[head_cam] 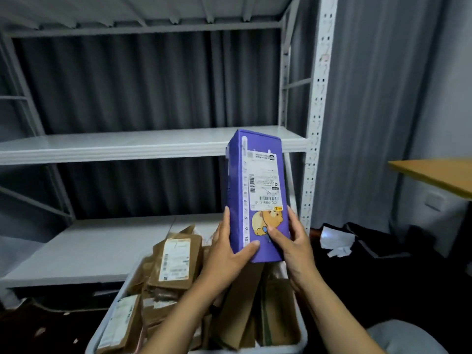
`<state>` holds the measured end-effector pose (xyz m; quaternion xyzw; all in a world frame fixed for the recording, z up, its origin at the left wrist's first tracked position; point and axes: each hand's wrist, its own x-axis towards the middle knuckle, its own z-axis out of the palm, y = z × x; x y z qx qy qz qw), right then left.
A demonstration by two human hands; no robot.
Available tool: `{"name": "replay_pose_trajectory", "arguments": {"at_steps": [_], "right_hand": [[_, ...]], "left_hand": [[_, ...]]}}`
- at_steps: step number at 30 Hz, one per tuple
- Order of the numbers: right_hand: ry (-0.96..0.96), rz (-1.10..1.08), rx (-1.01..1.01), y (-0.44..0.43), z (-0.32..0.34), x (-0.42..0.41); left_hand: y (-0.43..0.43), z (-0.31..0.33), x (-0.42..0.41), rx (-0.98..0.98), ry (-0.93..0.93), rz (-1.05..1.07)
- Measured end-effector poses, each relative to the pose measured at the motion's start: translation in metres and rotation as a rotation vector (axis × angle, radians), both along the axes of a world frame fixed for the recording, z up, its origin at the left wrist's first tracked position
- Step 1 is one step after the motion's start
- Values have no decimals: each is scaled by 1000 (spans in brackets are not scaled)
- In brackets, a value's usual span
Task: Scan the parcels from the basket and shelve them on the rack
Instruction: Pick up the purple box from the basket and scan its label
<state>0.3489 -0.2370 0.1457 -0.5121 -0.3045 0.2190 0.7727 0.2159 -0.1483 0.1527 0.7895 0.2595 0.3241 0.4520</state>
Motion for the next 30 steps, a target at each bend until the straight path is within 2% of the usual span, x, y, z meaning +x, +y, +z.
{"name": "replay_pose_trajectory", "arguments": {"at_steps": [7, 11, 13, 19, 21, 26, 30], "right_hand": [[-140, -223, -45, -40, 39, 68], [-232, -376, -145, -73, 65, 112], [-294, -463, -264, -90, 79, 139], [-630, -853, -837, -156, 118, 226], [-676, -991, -1001, -183, 129, 255], [-623, -1192, -1271, -245, 140, 314], [-518, -1214, -1361, -273, 131, 350]], "left_hand": [[-18, 35, 100, -142, -182, -241], [-37, 55, 157, -228, -255, -285], [-48, 63, 186, -232, -268, -297], [-73, 84, 260, -214, -304, -327], [-81, 90, 283, -183, -288, -345], [-94, 91, 331, -79, -224, -353], [-96, 78, 358, -57, -185, -383]]}}
